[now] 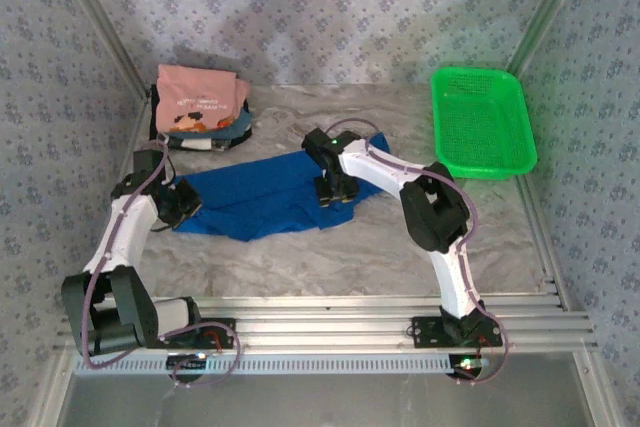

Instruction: Fold and stack the t-shirts

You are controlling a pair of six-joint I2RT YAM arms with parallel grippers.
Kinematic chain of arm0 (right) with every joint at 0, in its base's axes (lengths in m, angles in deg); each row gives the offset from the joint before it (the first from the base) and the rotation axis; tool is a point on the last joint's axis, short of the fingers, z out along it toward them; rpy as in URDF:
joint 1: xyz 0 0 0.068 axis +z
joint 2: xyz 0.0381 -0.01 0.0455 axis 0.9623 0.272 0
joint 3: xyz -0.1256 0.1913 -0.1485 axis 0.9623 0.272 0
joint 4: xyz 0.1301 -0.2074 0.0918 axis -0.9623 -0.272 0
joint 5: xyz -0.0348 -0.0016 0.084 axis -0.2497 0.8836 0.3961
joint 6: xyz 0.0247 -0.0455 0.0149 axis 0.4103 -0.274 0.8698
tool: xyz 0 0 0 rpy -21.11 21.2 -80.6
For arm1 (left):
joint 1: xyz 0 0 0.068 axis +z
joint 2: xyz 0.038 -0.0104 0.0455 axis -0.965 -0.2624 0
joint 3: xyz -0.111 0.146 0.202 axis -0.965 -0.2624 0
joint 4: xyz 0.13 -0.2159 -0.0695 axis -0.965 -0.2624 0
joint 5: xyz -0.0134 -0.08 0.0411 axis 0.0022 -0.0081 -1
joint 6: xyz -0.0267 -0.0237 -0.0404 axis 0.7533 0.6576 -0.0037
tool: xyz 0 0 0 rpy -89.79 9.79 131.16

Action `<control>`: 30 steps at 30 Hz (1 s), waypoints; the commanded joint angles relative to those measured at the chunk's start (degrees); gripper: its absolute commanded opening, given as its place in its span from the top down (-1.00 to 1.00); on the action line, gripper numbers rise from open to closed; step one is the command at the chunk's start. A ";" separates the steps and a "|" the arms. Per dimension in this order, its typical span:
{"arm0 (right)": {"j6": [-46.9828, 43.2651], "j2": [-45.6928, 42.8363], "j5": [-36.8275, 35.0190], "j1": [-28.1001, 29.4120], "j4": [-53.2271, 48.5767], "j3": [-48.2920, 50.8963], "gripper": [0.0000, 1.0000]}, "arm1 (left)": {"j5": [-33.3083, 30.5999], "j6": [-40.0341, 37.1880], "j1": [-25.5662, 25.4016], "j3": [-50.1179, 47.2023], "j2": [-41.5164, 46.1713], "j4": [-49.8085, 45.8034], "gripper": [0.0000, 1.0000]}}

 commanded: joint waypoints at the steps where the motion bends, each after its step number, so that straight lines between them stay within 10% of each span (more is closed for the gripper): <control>1: 2.05 1.59 -4.75 1.28 -4.44 -2.64 0.02 | 1.94 -2.21 0.70 -0.53 -0.54 0.54 1.00; 30: 3.12 2.68 -11.25 1.97 -5.75 -0.44 0.38 | 5.18 -4.74 5.34 -3.35 -0.92 3.30 1.00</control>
